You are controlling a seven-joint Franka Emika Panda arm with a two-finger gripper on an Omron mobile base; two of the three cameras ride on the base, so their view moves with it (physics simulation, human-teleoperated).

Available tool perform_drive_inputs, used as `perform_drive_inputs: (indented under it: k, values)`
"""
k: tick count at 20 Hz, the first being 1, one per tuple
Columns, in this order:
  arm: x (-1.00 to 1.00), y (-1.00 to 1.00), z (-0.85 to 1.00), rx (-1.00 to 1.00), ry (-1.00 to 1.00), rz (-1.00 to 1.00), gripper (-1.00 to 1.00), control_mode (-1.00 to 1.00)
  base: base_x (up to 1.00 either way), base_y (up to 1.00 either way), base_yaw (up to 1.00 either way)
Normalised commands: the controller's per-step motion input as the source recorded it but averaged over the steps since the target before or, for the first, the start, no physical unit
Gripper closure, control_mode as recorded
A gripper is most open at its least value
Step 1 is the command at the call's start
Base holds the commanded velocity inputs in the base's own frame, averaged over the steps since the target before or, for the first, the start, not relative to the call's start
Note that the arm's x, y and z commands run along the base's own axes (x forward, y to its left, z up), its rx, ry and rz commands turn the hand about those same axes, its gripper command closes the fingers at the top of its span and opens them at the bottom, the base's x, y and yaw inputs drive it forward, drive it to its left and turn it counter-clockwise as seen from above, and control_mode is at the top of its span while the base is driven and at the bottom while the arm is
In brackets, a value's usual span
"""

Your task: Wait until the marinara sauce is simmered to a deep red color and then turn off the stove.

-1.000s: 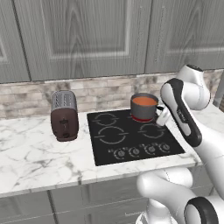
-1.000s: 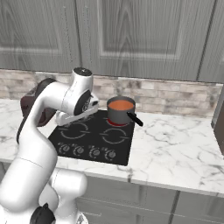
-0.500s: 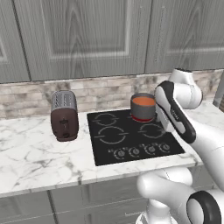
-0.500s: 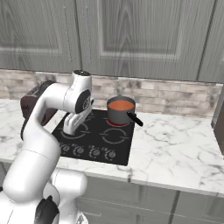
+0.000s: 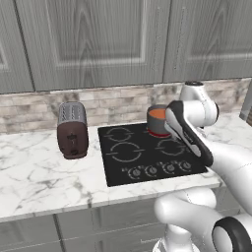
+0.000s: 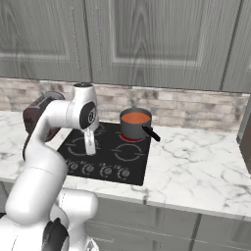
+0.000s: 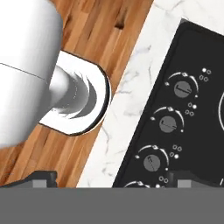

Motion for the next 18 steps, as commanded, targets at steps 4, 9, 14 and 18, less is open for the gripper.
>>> perform_drive_inputs:
  k: [4,9,14,18]
  values:
    - [0.0,-0.09,-0.32,-0.06,-0.05,0.45,-1.0,-1.0,0.0,0.0,0.0]
    - [0.18,-0.13,-0.28,-0.01,-0.01,0.2,-1.0,-1.0,0.0,0.0,0.0]
    - [0.48,-0.11,-0.25,0.0,0.0,0.07,-1.0,-1.0,0.0,0.0,0.0]
    - [0.51,0.0,-0.27,0.0,-0.01,0.05,-1.0,-1.0,0.0,0.0,0.0]
